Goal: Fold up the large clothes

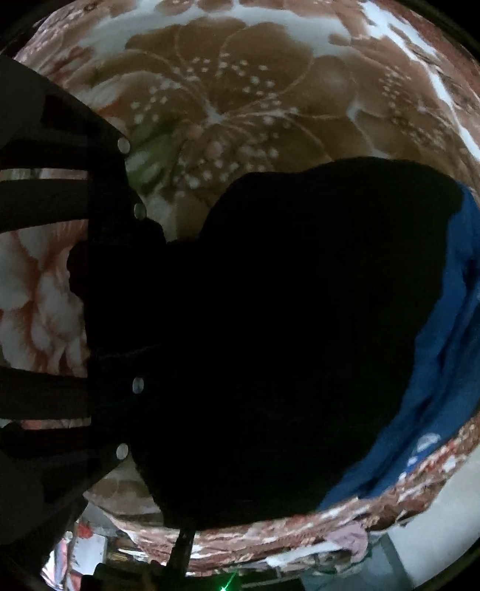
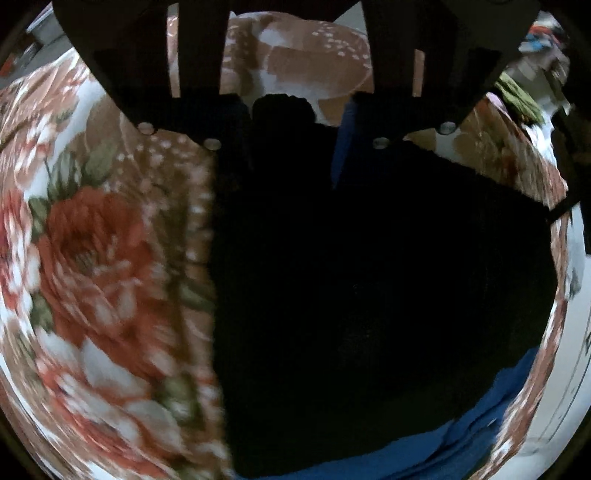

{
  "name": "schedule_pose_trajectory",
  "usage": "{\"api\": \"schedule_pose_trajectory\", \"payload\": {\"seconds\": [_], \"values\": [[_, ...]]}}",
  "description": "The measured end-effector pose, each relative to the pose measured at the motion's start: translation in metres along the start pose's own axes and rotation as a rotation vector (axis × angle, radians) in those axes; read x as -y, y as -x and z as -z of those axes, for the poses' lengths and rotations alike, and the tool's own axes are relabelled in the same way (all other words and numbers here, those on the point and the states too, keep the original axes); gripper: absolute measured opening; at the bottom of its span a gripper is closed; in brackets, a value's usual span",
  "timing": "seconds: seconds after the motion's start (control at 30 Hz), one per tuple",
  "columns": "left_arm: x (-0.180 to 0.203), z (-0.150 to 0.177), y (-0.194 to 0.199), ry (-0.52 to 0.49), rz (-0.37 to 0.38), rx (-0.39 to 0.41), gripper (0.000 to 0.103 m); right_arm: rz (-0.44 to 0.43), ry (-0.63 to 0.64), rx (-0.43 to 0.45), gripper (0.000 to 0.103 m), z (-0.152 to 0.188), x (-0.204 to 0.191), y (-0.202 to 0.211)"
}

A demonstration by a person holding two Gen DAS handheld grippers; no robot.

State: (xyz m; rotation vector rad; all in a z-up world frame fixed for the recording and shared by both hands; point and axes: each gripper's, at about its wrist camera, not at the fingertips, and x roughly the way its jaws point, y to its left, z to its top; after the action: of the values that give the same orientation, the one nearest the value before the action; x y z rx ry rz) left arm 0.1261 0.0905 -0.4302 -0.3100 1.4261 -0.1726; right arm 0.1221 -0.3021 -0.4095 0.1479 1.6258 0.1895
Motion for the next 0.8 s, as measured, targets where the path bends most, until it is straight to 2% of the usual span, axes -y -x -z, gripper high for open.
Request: {"api": "schedule_pose_trajectory", "payload": {"seconds": [0.03, 0.17, 0.23, 0.27, 0.3, 0.47, 0.63, 0.7, 0.8], "values": [[-0.004, 0.001, -0.001, 0.018, 0.005, 0.0, 0.049, 0.001, -0.003, 0.001, 0.062, 0.0, 0.005, -0.001], [-0.014, 0.009, 0.004, 0.031, -0.008, 0.005, 0.059, -0.037, -0.067, -0.028, 0.067, 0.006, 0.021, -0.009], [-0.027, 0.016, 0.009, 0.043, -0.002, 0.001, 0.059, -0.038, -0.056, -0.028, 0.067, 0.007, 0.035, -0.012], [-0.029, 0.015, 0.009, 0.053, 0.003, 0.001, 0.059, -0.042, -0.052, -0.03, 0.064, 0.008, 0.035, -0.015], [-0.024, 0.013, 0.006, 0.058, 0.006, 0.003, 0.059, -0.068, -0.054, -0.033, 0.05, 0.008, 0.031, -0.014], [-0.019, 0.013, 0.017, 0.009, 0.067, 0.02, 0.04, -0.033, 0.008, -0.038, 0.036, 0.007, 0.01, -0.004], [-0.021, 0.005, -0.006, 0.039, 0.038, -0.022, 0.035, -0.032, 0.025, -0.05, 0.035, 0.005, 0.017, -0.023], [-0.014, 0.004, -0.001, 0.01, 0.023, -0.021, 0.027, -0.034, 0.011, -0.049, 0.035, 0.005, 0.019, -0.025], [-0.001, 0.005, 0.011, -0.045, 0.003, -0.005, 0.019, -0.027, 0.023, -0.024, 0.022, 0.005, 0.012, -0.01]]}}
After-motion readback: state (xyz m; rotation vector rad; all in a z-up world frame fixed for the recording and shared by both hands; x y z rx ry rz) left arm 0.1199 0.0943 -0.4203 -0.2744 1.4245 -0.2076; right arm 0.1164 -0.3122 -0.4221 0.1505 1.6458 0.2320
